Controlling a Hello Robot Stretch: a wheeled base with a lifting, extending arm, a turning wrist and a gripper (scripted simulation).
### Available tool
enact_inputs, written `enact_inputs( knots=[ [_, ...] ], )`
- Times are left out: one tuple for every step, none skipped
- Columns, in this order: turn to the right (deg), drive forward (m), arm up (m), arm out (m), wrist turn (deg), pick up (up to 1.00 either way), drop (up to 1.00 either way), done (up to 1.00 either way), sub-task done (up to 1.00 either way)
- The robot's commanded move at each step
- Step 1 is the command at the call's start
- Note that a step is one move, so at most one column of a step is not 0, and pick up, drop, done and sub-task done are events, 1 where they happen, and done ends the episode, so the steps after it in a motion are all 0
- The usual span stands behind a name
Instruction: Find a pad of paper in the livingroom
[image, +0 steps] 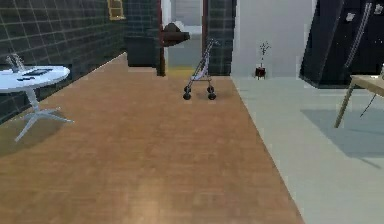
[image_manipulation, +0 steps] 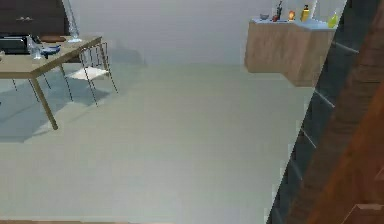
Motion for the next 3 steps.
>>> enact_inputs(
  knots=[
    [-27.0, 0.00, 0.00, 0.00, 0.0, 0.00, 0.00, 0.00, 0.00],
    [0.0, 1.00, 0.00, 0.00, 0.0, 0.00, 0.00, 0.00, 0.00],
    [-3.0, 0.00, 0.00, 0.00, 0.0, 0.00, 0.00, 0.00, 0.00]
  ],
)
